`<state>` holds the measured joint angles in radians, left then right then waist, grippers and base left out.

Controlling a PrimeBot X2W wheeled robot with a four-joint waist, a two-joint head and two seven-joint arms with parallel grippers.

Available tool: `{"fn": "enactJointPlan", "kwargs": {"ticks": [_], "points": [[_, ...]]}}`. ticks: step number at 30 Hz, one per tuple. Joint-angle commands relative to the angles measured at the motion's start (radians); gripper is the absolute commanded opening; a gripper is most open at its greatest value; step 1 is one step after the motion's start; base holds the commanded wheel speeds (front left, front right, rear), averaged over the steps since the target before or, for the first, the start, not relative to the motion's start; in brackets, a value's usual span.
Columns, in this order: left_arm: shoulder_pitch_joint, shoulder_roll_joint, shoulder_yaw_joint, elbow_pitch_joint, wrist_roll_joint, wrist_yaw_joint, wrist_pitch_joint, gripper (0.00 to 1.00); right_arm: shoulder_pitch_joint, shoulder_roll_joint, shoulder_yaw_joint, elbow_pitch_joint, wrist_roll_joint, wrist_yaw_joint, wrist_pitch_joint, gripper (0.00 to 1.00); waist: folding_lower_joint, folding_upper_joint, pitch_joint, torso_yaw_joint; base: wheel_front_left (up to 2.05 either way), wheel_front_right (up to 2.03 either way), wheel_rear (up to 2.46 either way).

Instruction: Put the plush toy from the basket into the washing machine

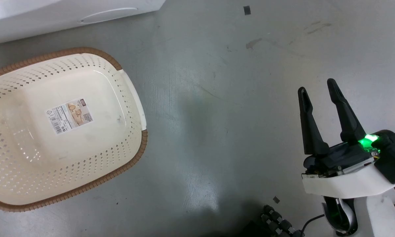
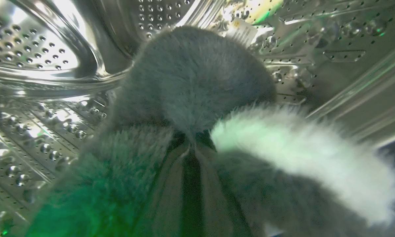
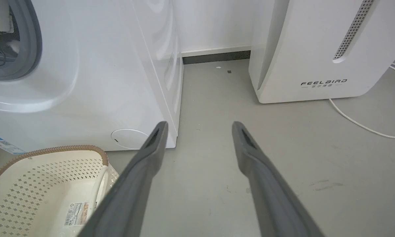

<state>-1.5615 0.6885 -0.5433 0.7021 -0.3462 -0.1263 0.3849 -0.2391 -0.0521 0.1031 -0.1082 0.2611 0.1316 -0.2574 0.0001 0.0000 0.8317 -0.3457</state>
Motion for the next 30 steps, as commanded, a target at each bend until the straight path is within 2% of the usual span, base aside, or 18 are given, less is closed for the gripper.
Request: {"fn": "enactJointPlan", "kwargs": {"ticks": [1,5,9,10,11,16,22,30], "points": [[0.024,0.017,-0.024,0.025,-0.020,-0.004,0.024,0.00,-0.019,0.002,0.001,-0.007,0.004,-0.001,-0.004,1.00,-0.0001,0.0000,0.002,0.000,0.00,0.00,0.00],[0.019,0.049,-0.100,0.019,-0.103,-0.004,0.038,0.00,-0.022,0.002,0.000,-0.006,0.006,-0.001,-0.004,1.00,-0.0001,0.0000,0.006,0.003,0.00,0.00,0.00],[0.008,0.071,-0.140,0.022,-0.144,-0.004,-0.011,0.00,-0.029,0.002,-0.002,-0.003,0.002,-0.001,-0.004,1.00,-0.0001,0.0000,0.001,0.011,0.00,0.00,0.00],[0.005,0.073,-0.144,0.028,-0.144,-0.004,-0.034,0.31,-0.030,0.002,-0.003,-0.002,0.000,-0.001,-0.004,1.00,-0.0001,0.0000,-0.003,0.015,0.00,0.00,0.00],[0.004,0.072,-0.149,0.037,-0.144,-0.004,-0.054,1.00,-0.031,0.002,-0.004,-0.002,-0.003,-0.001,-0.004,1.00,-0.0001,0.0000,-0.008,0.019,0.00,0.00,0.00],[0.023,0.035,-0.168,0.085,-0.155,-0.004,-0.164,1.00,-0.031,0.002,-0.017,0.006,-0.026,-0.001,-0.004,1.00,-0.0001,0.0000,-0.053,0.046,0.00,0.00,0.00],[0.106,-0.029,-0.179,0.148,-0.181,-0.003,-0.318,1.00,-0.020,0.002,-0.033,0.016,-0.056,-0.001,-0.004,1.00,-0.0001,0.0000,-0.157,0.087,0.00,0.00,0.00],[0.273,-0.122,-0.158,0.206,-0.232,0.040,-0.531,1.00,0.028,0.002,-0.051,0.033,-0.115,-0.001,-0.004,1.00,-0.0001,0.0000,-0.324,0.158,0.00,0.00,0.00]]}}
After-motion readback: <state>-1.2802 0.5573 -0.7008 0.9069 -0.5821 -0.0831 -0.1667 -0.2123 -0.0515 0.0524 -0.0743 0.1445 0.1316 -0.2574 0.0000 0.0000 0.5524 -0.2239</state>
